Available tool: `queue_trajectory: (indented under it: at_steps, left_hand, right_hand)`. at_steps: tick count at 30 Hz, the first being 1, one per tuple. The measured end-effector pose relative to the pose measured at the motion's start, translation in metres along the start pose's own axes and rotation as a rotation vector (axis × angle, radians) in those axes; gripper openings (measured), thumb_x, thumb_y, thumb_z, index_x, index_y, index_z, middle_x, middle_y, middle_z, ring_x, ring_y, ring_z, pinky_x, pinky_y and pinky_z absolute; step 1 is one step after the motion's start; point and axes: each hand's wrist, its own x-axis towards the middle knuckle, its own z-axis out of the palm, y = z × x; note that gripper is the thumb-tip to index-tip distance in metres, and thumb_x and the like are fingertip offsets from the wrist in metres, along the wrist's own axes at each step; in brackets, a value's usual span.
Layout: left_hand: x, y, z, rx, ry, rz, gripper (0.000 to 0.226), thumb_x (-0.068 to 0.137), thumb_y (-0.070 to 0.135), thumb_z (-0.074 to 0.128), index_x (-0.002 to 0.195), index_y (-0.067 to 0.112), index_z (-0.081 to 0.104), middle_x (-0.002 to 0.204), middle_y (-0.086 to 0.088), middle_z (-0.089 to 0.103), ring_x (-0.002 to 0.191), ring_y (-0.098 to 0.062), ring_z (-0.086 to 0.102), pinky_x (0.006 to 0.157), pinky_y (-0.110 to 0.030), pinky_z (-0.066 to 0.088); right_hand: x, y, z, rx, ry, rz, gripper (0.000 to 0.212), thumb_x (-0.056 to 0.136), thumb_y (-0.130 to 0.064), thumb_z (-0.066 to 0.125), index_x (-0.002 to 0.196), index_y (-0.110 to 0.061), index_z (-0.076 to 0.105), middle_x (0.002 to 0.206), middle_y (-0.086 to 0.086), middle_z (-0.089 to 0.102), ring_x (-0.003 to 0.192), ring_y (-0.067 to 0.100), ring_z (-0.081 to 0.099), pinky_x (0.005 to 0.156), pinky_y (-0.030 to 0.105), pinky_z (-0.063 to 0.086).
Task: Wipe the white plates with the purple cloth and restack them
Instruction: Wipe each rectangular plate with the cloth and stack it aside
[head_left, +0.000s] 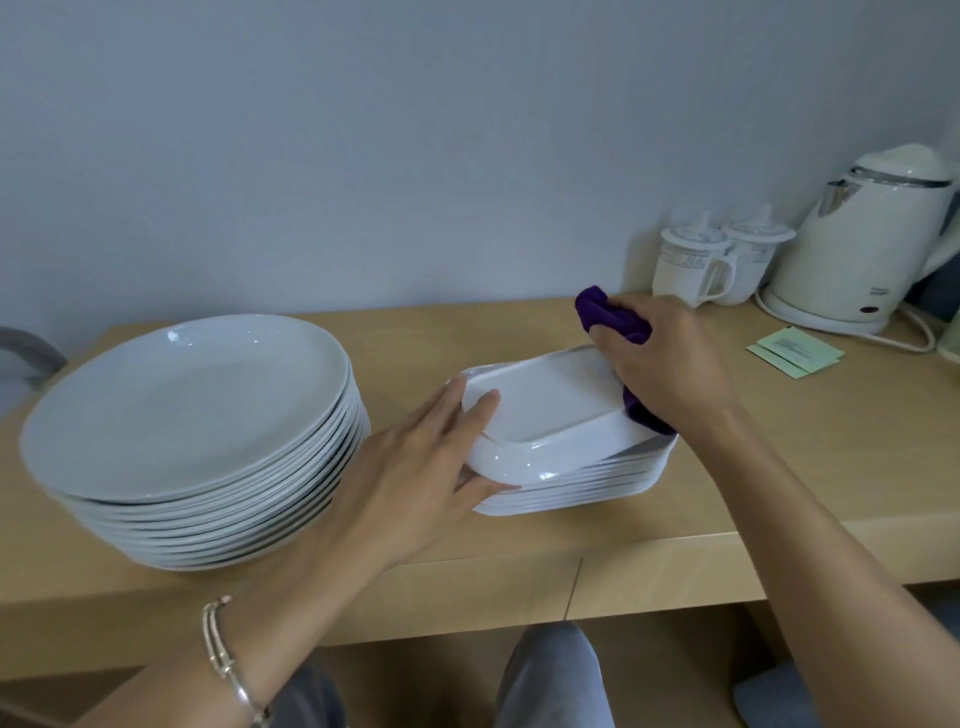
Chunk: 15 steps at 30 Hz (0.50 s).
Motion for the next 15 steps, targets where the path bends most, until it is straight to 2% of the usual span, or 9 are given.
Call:
queue_trajectory:
  at_steps: [2,4,6,8,11,13,15]
  left_hand:
    - [0.010,0.000,-0.008,-0.009,0.052,-0.016,0.052,0.080,0.029,0.047,0.125,0.008,0.063,0.122,-0.016,0.068,0.084,-0.033,0.073,0.046,-0.035,0.054]
    - [0.026,0.003,-0.020,-0.079,0.123,-0.129,0.048,0.085,0.011,0.049,0.132,0.012,0.058,0.117,-0.015,0.070,0.086,-0.039,0.070,0.061,-0.041,0.053]
    - [0.047,0.002,-0.028,-0.138,0.126,-0.307,0.038,0.100,0.015,0.044,0.137,0.016,0.049,0.111,-0.020,0.069,0.099,-0.044,0.062,0.074,-0.044,0.044]
    - [0.069,-0.001,-0.031,-0.219,0.122,-0.460,0.029,0.105,0.023,0.039,0.130,0.011,0.044,0.103,-0.023,0.065,0.100,-0.045,0.058,0.073,-0.044,0.040]
    - [0.100,-0.010,-0.025,-0.498,0.156,-0.664,0.023,0.104,0.021,0.042,0.121,0.006,0.041,0.102,-0.017,0.058,0.096,-0.042,0.060,0.077,-0.047,0.053]
    - [0.120,-0.019,-0.014,-0.614,0.152,-0.748,0.022,0.103,0.017,0.042,0.121,0.005,0.039,0.107,-0.013,0.056,0.089,-0.040,0.064,0.071,-0.049,0.057]
    - [0.137,-0.026,-0.005,-0.678,0.139,-0.797,0.024,0.104,0.015,0.040,0.124,0.004,0.036,0.108,-0.011,0.052,0.067,-0.033,0.063,0.050,-0.036,0.054]
  right_hand:
    - [0.003,-0.007,-0.013,0.049,0.073,0.018,0.022,0.085,-0.034,0.058,0.104,-0.029,0.067,0.089,-0.002,0.064,0.076,0.011,0.058,0.060,0.021,0.039]
    - [0.007,-0.017,-0.026,0.095,0.159,0.022,0.026,0.083,-0.035,0.058,0.107,-0.030,0.066,0.094,-0.002,0.064,0.083,0.011,0.057,0.067,0.020,0.038]
    - [0.010,-0.028,-0.034,0.147,0.219,0.007,0.028,0.083,-0.036,0.058,0.109,-0.031,0.066,0.097,-0.005,0.064,0.089,0.008,0.056,0.073,0.020,0.039]
    - [0.011,-0.038,-0.035,0.169,0.251,-0.019,0.028,0.083,-0.036,0.058,0.109,-0.031,0.066,0.099,-0.009,0.061,0.090,0.002,0.053,0.076,0.017,0.040]
    - [0.012,-0.044,-0.028,0.170,0.231,-0.037,0.030,0.084,-0.036,0.059,0.112,-0.032,0.066,0.104,-0.011,0.060,0.091,-0.003,0.050,0.074,0.003,0.035]
    - [0.013,-0.044,-0.020,0.146,0.180,-0.039,0.031,0.083,-0.037,0.059,0.114,-0.032,0.065,0.106,-0.010,0.060,0.092,-0.002,0.050,0.072,0.001,0.033]
    - [0.012,-0.041,-0.013,0.138,0.128,-0.052,0.031,0.084,-0.036,0.061,0.114,-0.031,0.065,0.106,-0.009,0.061,0.091,0.000,0.051,0.072,0.000,0.033]
